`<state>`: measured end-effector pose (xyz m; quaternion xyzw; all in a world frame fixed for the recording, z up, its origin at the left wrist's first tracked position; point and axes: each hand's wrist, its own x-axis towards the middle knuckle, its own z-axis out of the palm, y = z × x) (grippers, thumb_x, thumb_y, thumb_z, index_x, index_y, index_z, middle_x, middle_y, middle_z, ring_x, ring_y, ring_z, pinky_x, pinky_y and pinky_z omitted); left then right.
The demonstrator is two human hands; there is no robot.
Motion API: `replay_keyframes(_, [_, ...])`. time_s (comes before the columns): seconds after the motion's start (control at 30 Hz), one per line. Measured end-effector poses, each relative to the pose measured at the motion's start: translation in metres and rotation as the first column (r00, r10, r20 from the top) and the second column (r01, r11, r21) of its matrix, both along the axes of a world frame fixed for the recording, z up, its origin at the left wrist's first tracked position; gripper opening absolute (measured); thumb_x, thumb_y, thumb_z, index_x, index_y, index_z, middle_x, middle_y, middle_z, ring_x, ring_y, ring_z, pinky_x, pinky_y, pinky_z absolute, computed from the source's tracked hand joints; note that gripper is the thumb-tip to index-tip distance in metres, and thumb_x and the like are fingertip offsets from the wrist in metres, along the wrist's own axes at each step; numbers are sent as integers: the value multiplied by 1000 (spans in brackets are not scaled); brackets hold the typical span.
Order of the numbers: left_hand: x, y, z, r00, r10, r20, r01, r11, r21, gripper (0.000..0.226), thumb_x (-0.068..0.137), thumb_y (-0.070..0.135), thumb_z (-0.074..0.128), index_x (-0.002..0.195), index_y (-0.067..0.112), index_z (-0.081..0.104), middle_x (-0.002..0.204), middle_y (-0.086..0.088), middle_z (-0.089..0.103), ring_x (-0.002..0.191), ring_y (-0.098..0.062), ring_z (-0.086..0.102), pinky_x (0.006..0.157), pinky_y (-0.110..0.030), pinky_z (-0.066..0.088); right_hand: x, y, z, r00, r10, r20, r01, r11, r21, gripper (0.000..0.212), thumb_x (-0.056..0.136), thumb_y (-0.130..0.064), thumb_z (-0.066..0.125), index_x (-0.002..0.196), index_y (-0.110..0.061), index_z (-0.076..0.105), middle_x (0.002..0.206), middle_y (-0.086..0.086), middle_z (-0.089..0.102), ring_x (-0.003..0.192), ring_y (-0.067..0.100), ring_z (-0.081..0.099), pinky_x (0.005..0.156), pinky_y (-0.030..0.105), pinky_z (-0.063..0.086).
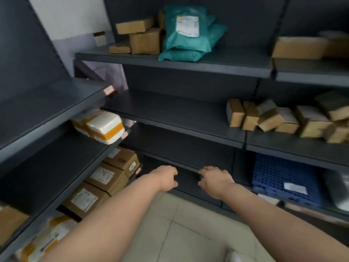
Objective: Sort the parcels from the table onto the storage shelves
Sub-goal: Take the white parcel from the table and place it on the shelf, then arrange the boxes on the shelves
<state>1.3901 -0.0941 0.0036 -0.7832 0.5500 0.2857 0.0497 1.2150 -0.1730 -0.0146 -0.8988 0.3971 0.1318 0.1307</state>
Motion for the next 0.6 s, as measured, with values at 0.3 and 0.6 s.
replay_keyframes(0.3, [-195, -59, 1, 900, -432, -56, 432, 902, -22, 47, 94, 34, 58, 138, 20, 49, 136, -3, 51, 119, -22, 51, 97, -32, 42, -212, 35, -4, 876, -481, -42, 483, 872, 77, 44, 97, -42, 44, 136, -21, 46, 136, 6, 49, 121, 27, 50, 97, 41, 43])
replay_keyframes(0.6, [-445, -44, 15, 670, -739, -72, 738, 673, -38, 54, 96, 35, 55, 146, 18, 41, 150, -3, 40, 134, -23, 41, 104, -32, 36, -451, 124, 0, 627, -779, -16, 778, 626, 45, 43, 97, -43, 43, 134, -21, 48, 131, 4, 53, 121, 26, 51, 96, 41, 45])
